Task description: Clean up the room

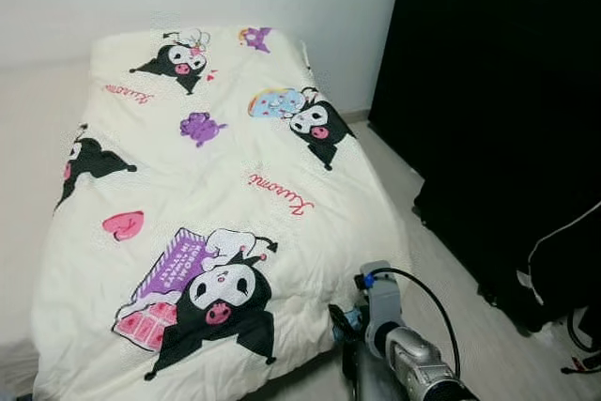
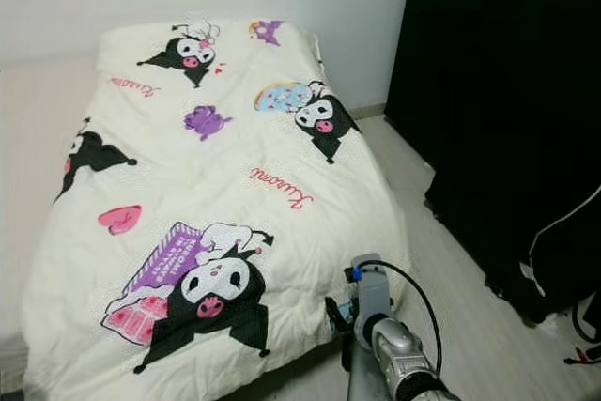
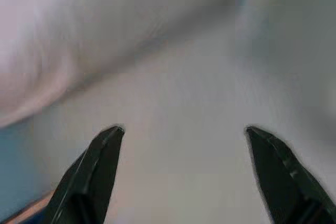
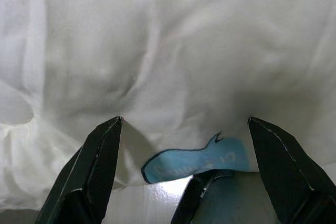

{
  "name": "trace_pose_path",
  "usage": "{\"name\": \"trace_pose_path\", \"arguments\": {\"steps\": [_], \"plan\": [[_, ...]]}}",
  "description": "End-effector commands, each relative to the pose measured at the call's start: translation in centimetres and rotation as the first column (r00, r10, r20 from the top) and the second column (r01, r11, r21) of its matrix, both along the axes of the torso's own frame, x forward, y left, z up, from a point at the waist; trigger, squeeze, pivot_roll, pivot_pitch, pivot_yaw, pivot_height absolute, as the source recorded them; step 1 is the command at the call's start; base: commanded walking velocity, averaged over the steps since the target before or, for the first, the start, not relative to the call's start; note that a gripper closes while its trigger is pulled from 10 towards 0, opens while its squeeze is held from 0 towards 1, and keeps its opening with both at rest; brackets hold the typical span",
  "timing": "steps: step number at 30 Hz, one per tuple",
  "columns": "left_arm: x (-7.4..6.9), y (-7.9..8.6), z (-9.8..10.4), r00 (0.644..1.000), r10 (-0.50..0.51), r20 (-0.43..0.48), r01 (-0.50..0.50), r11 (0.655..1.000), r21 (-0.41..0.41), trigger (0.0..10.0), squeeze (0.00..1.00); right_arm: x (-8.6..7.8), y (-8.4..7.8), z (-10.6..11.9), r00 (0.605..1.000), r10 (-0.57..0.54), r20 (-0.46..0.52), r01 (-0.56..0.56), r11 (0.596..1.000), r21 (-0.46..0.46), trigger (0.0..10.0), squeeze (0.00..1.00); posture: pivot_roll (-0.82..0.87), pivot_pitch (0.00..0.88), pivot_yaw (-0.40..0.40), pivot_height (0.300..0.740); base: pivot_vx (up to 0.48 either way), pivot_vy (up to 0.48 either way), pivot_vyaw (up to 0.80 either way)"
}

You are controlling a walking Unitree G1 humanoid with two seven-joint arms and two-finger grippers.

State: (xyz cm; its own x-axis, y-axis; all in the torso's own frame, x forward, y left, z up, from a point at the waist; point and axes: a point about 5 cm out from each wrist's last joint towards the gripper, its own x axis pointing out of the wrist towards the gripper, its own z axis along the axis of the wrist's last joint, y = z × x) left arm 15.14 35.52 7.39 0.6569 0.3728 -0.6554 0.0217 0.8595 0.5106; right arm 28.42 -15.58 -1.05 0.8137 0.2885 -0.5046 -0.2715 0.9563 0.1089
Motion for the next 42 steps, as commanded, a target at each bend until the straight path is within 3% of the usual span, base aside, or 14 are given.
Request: {"name": "trace_pose_path", "arguments": {"steps": [1,3,4,6,8,11,13,17,19,20,21,26,34,42], "plan": [[4.8,-3.8,5.7,0.909,-0.159,0.384,0.243,0.953,-0.180,10.0,0.13,0.4,0.3,0.4,1.000,-0.008,0.022,0.007,0.999,0.052,10.0,0.00,0.01,0.147,-0.013,0.544,0.000,0.000,0.00],[6.7,-7.6,9.6,0.752,-0.193,0.630,0.492,0.801,-0.341,10.0,0.00,0.8,0.1,1.0,0.999,-0.029,0.045,0.026,0.996,0.081,10.0,0.00,0.00,0.142,-0.010,0.554,0.000,0.000,0.00],[6.7,-7.6,9.6,0.752,-0.193,0.630,0.492,0.801,-0.341,10.0,0.00,0.8,0.1,1.0,0.999,-0.029,0.045,0.026,0.996,0.081,10.0,0.00,0.00,0.142,-0.010,0.554,0.000,0.000,0.00],[7.1,-9.9,10.8,0.687,-0.204,0.697,0.625,0.654,-0.425,10.0,0.00,1.2,-0.1,1.3,0.997,-0.046,0.062,0.040,0.995,0.091,10.0,0.00,-0.01,0.140,-0.008,0.564,0.000,0.000,0.00],[7.1,-9.9,10.8,0.687,-0.204,0.697,0.625,0.654,-0.425,10.0,0.00,1.2,-0.1,1.3,0.997,-0.046,0.062,0.040,0.995,0.091,10.0,0.00,-0.01,0.140,-0.008,0.564,0.000,0.000,0.00],[7.5,-13.3,10.7,0.610,-0.265,0.747,0.765,0.440,-0.470,10.0,0.00,1.9,-0.7,2.3,0.991,-0.095,0.095,0.082,0.988,0.131,10.0,0.00,-0.04,0.135,-0.007,0.579,0.000,0.000,0.00],[7.9,-13.7,10.7,0.605,-0.240,0.759,0.770,0.418,-0.482,10.0,0.00,2.1,-0.9,2.5,0.989,-0.100,0.105,0.086,0.987,0.134,10.0,0.00,-0.05,0.132,-0.006,0.584,0.000,0.000,0.00],[9.7,-13.9,10.3,0.624,-0.134,0.770,0.731,0.447,-0.515,10.0,0.00,2.5,-1.4,3.1,0.984,-0.123,0.128,0.104,0.984,0.146,10.0,0.00,-0.06,0.127,0.001,0.594,0.000,0.000,0.00],[12.1,-13.4,7.8,0.703,-0.021,0.711,0.592,0.571,-0.568,10.0,0.00,2.8,-1.8,3.4,0.981,-0.136,0.138,0.115,0.982,0.151,10.0,0.00,-0.07,0.122,-0.002,0.604,0.000,0.000,0.00],[12.1,-13.4,7.8,0.703,-0.021,0.711,0.592,0.571,-0.568,10.0,0.00,2.8,-1.8,3.4,0.981,-0.136,0.138,0.115,0.982,0.151,10.0,0.00,-0.07,0.122,-0.002,0.604,0.000,0.000,0.00],[13.1,-13.1,5.4,0.780,0.023,0.626,0.477,0.626,-0.617,10.0,0.00,2.7,-1.8,3.2,0.982,-0.135,0.133,0.115,0.983,0.146,10.0,0.00,-0.07,0.117,-0.004,0.614,-0.244,0.000,0.00],[12.9,-13.2,2.9,0.821,0.021,0.571,0.439,0.616,-0.654,10.0,0.00,2.2,-1.6,2.7,0.986,-0.121,0.113,0.106,0.986,0.128,10.0,0.00,-0.08,0.108,-0.006,0.634,-0.433,0.000,0.00],[11.8,-12.0,-3.0,0.894,0.103,0.436,0.258,0.677,-0.689,10.0,0.00,1.9,-1.4,2.3,0.989,-0.109,0.098,0.097,0.988,0.118,10.0,0.00,-0.09,0.098,-0.002,0.659,0.000,0.000,0.00],[8.4,-11.8,-9.0,0.961,0.129,0.246,0.078,0.722,-0.687,10.0,0.00,1.6,-1.2,2.0,0.991,-0.103,0.089,0.092,0.989,0.118,10.0,0.00,-0.09,0.098,-0.003,0.689,0.000,0.000,0.00]]}}
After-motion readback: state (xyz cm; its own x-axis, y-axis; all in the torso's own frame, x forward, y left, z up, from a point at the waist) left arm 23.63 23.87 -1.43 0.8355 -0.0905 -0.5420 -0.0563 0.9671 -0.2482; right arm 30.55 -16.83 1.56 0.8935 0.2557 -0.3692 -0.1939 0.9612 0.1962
